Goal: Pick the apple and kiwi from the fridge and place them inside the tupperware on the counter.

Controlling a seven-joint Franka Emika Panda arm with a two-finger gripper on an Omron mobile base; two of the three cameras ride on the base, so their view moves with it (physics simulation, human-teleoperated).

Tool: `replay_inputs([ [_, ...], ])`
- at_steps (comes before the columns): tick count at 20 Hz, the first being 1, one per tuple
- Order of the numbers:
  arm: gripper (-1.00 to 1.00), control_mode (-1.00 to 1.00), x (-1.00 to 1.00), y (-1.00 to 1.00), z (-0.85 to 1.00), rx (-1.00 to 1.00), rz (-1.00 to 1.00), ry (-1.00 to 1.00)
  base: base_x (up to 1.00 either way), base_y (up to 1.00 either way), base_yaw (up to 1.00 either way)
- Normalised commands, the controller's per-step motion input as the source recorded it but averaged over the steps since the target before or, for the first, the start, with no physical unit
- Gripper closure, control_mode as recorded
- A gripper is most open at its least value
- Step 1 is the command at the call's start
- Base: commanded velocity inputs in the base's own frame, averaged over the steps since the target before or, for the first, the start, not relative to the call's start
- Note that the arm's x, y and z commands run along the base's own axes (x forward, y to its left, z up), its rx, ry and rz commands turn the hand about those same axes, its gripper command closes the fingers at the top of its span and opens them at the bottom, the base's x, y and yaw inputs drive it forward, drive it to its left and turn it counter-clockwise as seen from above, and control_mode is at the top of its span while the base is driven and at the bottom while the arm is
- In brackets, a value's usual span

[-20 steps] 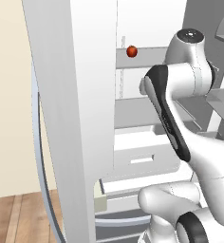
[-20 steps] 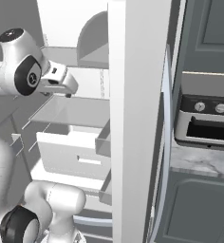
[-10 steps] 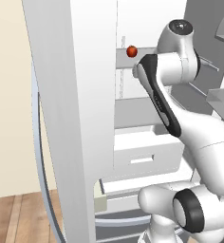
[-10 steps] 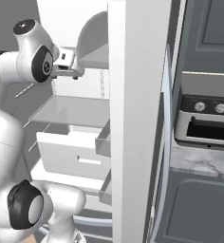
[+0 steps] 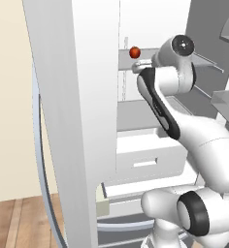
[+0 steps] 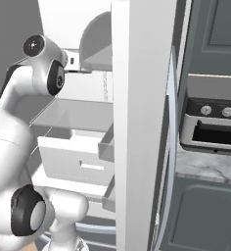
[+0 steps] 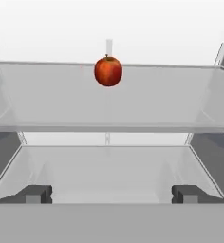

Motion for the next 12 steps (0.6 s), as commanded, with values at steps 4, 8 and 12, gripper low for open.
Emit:
replay_inputs([
  [4,-1.0,-1.0,0.61,0.0,0.38,0.0,0.0,0.01,0.0,0.0,0.0],
  [8,-1.0,-1.0,0.52,0.0,0.27,0.0,0.01,0.01,0.0,0.0,0.0],
  [12,-1.0,-1.0,0.41,0.0,-0.01,0.0,0.05,0.0,0.0,0.0,0.0],
])
